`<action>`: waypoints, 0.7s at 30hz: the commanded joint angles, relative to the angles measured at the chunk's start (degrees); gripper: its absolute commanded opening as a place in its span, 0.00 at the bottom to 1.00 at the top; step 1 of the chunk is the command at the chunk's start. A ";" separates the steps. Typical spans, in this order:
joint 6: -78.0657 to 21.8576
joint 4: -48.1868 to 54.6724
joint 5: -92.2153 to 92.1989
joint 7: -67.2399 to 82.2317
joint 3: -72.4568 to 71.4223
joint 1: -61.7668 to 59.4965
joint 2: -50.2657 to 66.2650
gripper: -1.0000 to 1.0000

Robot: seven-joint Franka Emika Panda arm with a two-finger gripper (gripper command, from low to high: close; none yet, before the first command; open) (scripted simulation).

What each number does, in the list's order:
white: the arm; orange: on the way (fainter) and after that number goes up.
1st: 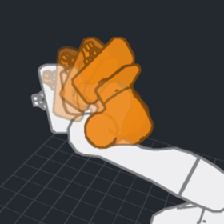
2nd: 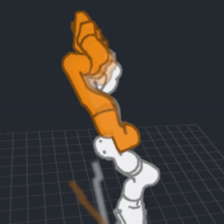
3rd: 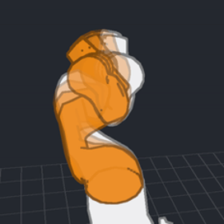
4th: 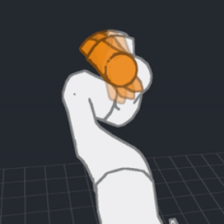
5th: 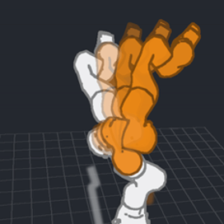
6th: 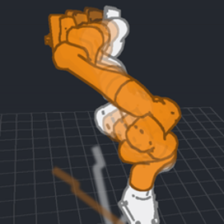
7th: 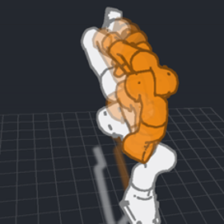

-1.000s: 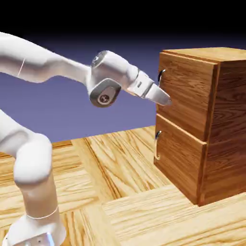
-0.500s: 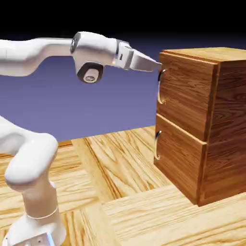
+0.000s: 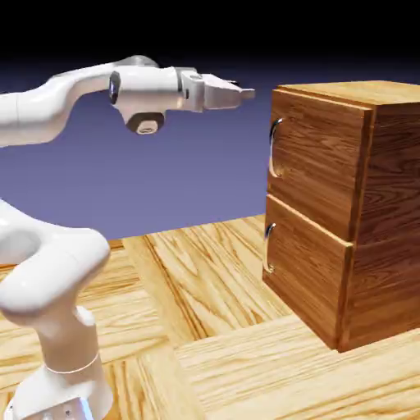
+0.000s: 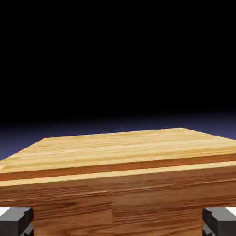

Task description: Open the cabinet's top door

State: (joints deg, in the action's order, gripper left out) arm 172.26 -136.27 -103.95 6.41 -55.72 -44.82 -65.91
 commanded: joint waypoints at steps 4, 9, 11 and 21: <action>-0.17 2.37 -9.97 4.69 -5.35 -4.37 -3.19 1.00; -0.38 5.34 -22.43 10.54 -12.03 -9.82 -7.18 1.00; -0.46 6.53 -27.42 12.89 -14.70 -12.01 -8.77 1.00; -1.46 14.04 -44.89 20.63 -24.59 -23.66 -14.34 1.00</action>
State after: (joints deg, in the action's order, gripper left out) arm 170.80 -122.23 -148.85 27.04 -80.32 -68.48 -80.26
